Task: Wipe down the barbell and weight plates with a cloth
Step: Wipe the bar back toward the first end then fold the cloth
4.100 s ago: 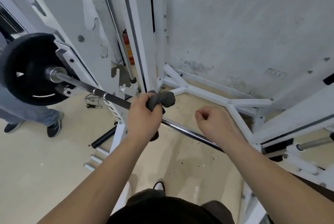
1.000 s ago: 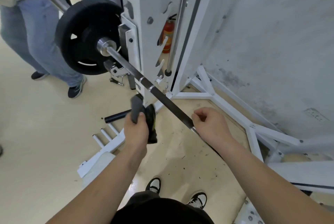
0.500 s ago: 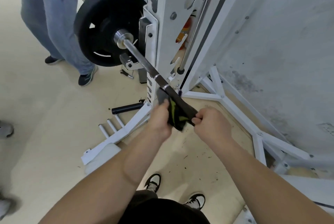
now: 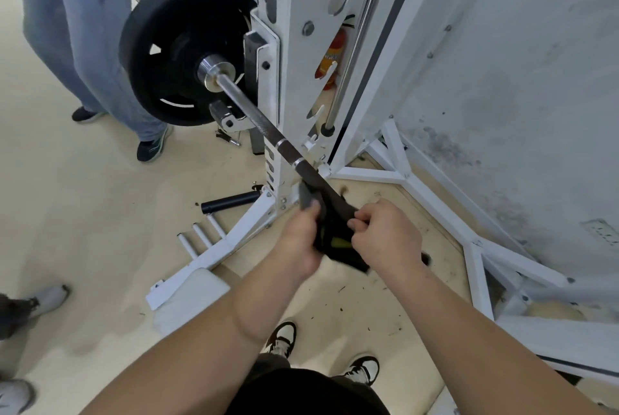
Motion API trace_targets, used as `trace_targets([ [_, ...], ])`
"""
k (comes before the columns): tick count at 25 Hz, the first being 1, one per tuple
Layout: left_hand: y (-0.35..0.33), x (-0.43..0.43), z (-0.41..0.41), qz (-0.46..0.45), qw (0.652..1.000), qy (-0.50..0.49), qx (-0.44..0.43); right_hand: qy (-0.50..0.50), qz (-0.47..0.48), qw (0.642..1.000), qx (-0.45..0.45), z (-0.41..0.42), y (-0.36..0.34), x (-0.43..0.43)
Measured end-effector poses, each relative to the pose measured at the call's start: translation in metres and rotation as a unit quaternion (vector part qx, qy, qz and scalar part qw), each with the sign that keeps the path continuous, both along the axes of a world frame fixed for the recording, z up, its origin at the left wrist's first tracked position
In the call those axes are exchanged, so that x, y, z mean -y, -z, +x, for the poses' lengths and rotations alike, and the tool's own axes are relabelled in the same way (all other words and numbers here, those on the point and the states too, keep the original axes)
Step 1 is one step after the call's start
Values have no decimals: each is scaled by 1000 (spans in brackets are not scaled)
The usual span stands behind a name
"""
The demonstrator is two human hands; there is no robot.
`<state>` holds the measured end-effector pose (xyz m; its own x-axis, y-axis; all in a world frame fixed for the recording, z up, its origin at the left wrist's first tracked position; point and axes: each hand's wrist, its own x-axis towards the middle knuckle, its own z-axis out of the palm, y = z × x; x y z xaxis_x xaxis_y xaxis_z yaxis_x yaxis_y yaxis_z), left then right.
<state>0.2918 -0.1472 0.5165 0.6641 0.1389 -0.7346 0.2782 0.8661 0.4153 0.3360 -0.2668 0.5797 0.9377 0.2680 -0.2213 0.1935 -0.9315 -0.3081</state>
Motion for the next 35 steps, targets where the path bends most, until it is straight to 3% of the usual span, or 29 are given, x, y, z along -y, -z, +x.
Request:
trace_targets([
  [4,0,-19,21,-13,995,-99,16,12,55,995,-83,4,-2,8],
  [9,2,62,-23,-81,994,74,6,76,169,978,-96,8,-11,33],
  [13,9,35,2,-103,994,-11,-24,102,166,978,-81,2,-12,51],
  [15,0,35,2,-56,997,-39,-31,97,167,978,-83,-3,-8,57],
  [19,-35,44,-35,119,989,50,-72,95,172,978,-72,-8,-7,62],
  [21,-61,24,-27,244,968,-28,-56,105,173,976,-76,-8,-9,63],
  [23,-85,3,-8,434,899,-40,55,97,162,978,-93,-9,-8,65],
  [24,-90,-2,2,550,828,23,107,81,141,982,-100,-9,-7,65],
  [26,-74,-3,17,756,608,203,136,42,83,991,-100,-11,-3,65],
  [27,-61,-3,22,811,487,297,131,28,61,994,-92,-12,-1,65],
  [28,-50,-2,28,833,392,370,125,21,45,996,-79,-13,2,64],
  [29,-47,0,34,834,334,423,119,20,33,997,-68,-13,3,62],
  [30,-49,2,42,826,318,454,103,21,23,998,-56,-13,3,61],
  [33,-59,15,53,816,352,455,54,26,6,999,-44,-13,4,59],
  [35,-54,33,35,825,345,431,122,18,15,999,-47,-12,4,61],
])
